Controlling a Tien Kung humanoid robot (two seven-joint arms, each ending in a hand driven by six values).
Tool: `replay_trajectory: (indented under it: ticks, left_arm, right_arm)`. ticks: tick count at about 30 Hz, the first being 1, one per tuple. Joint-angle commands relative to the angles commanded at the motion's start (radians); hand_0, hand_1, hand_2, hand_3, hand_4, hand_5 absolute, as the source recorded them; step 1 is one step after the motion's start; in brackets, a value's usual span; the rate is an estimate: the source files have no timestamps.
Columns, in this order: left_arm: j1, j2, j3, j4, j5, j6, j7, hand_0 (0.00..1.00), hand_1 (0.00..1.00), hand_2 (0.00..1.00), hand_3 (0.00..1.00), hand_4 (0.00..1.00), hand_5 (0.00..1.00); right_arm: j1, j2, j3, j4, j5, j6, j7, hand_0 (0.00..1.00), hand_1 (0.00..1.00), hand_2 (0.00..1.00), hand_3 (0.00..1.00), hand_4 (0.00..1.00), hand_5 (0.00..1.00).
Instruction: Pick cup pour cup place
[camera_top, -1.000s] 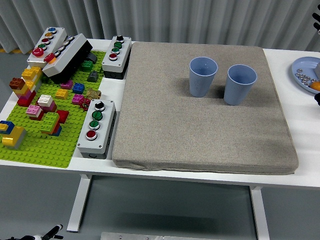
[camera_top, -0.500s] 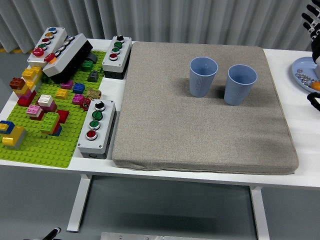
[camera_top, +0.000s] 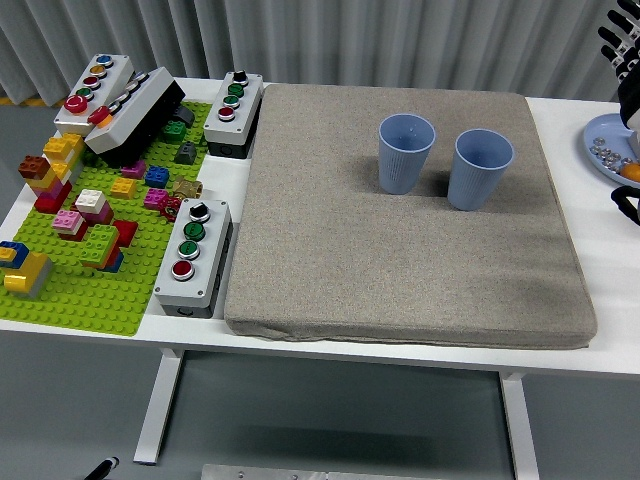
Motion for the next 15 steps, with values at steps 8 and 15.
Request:
replay_trajectory:
  ticks: [8,15]
  left_arm:
    - [-0.007,0.0,0.0,0.0,0.017,-0.002,-0.003,0.831,0.859,0.913,0.797,0.601,0.998]
    - [-0.01,0.0,0.005,0.0,0.028,-0.005,-0.002,0.826,0.858,0.917,0.797,0.6,0.998]
  right_arm:
    - [-0.002,-0.015,0.018,0.003,-0.001,-0.001,0.0,0.949,0.83,0.838,0.815,0.72,0.998]
    - [0.001,-0.018,0.026,0.005,0.0,-0.001,0.0,0.95,0.831,0.839,0.814,0.718,0.998]
